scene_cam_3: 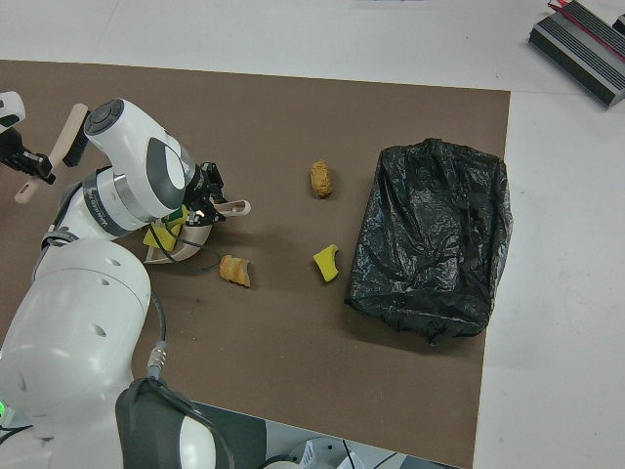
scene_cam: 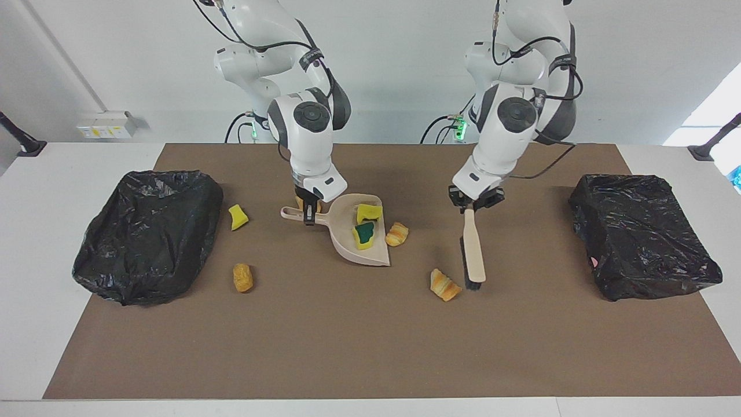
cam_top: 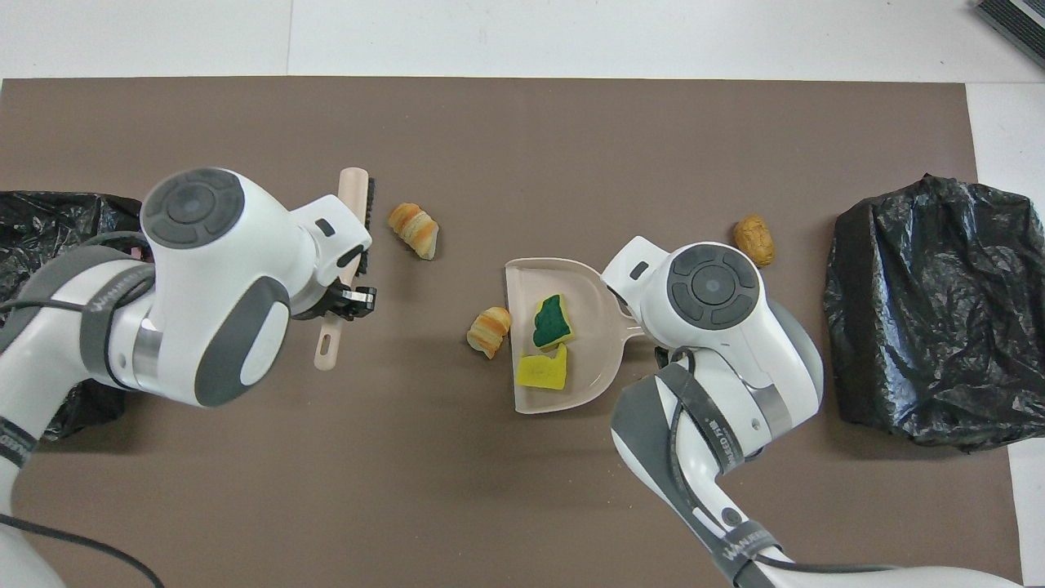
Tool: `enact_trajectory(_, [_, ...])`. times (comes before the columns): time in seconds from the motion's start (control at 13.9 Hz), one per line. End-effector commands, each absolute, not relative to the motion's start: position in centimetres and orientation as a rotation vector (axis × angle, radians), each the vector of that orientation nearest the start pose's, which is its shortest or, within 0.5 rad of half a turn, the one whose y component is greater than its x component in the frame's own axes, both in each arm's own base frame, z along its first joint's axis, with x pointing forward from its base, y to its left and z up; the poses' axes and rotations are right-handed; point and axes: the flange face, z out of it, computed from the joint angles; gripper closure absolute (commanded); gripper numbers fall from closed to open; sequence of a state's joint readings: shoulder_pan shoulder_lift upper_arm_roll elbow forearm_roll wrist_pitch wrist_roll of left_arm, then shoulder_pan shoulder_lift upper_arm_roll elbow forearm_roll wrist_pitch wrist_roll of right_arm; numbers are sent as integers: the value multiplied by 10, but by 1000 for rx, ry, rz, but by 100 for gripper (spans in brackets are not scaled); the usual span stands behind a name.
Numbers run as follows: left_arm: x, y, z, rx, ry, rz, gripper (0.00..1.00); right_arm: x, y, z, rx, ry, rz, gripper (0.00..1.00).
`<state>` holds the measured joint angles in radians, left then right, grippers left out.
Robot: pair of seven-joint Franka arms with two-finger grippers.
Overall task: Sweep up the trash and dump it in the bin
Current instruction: 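Sweep the bread pieces into the dustpan with the left gripper's brush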
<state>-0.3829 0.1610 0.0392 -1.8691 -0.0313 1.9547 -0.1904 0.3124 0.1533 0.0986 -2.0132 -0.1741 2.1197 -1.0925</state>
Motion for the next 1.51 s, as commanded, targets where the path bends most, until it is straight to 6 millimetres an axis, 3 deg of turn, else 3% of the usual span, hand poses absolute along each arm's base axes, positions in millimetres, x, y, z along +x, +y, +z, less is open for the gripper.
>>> enact_trajectory(0.0, [596,-202,398,-3080,254,125,100,531,223,374,2124,2170,-119,100])
enact_trajectory(0.14, [602,-201,394,-3090,245,109,100,531,223,374,2124,2170,-119,100])
enact_trajectory(0.29, [600,-218,375,-3102,273,101,100,531,223,374,2124,2170,-117,100])
enact_trajectory(0.43, [588,-233,367,-3098,312,125,100,531,223,374,2124,2170,-117,100])
enact_trajectory(0.57, [561,-252,361,-3081,367,160,100,531,223,374,2124,2170,-119,100])
enact_trajectory(0.79, [495,-301,356,-3039,461,217,100,531,223,374,2124,2170,-117,100])
enact_trajectory(1.22, [422,-363,358,-3141,372,354,100,531,223,374,2124,2170,-117,100])
enact_trajectory(1.44, [408,-384,367,-3224,228,412,100,531,223,374,2124,2170,-117,100])
